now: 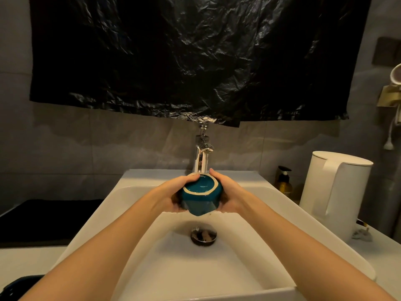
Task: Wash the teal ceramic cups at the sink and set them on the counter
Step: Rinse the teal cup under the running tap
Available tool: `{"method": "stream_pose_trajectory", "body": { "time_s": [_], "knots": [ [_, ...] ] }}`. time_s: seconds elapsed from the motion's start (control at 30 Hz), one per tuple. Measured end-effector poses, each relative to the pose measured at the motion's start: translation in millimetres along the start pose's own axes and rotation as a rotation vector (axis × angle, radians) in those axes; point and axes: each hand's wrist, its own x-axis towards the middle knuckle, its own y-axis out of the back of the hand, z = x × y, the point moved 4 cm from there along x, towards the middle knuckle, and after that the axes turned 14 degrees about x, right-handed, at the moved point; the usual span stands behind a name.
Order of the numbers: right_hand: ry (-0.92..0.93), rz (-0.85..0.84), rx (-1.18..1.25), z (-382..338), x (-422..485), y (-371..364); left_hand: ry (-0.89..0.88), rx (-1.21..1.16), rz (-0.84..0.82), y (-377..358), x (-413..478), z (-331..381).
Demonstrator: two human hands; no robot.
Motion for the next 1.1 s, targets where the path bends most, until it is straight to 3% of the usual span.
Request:
{"method": "stream_pose_trajectory", "body": {
  "time_s": [0.17,0.33,0.5,0.73,0.93,1.1],
  "knots": [
    [0.088,-0.219,0.196,-3.4,2.5,-8.4,-0.056,-0.2,0.054,2.9,-0.1,6.4],
    [0.14,-0.283,0.281,-5.2,2.2,-12.3,-0.048,-0.278,0.089,11.5,3.4,8.3],
    [0.199,-0.18,0.196,0.4,4.9,-19.2,0.016,-0.374,0.122,9.0,4.9,0.9],
    [0.234,-0.401,0.035,-7.8,-12.8,-20.7,0.051,-0.446,0.135,9.4,1.1,2.9],
    [0.18,-0.175,0.308,-6.9,-10.0,-10.2,-0.095,-0.465,0.035,-3.1,-3.2,16.4],
    [0.162,-0.012,0.305,-5.3,-10.2,-2.8,-0.223,-0.504,-0.045,-9.4,-4.6,23.8]
  ]
}}
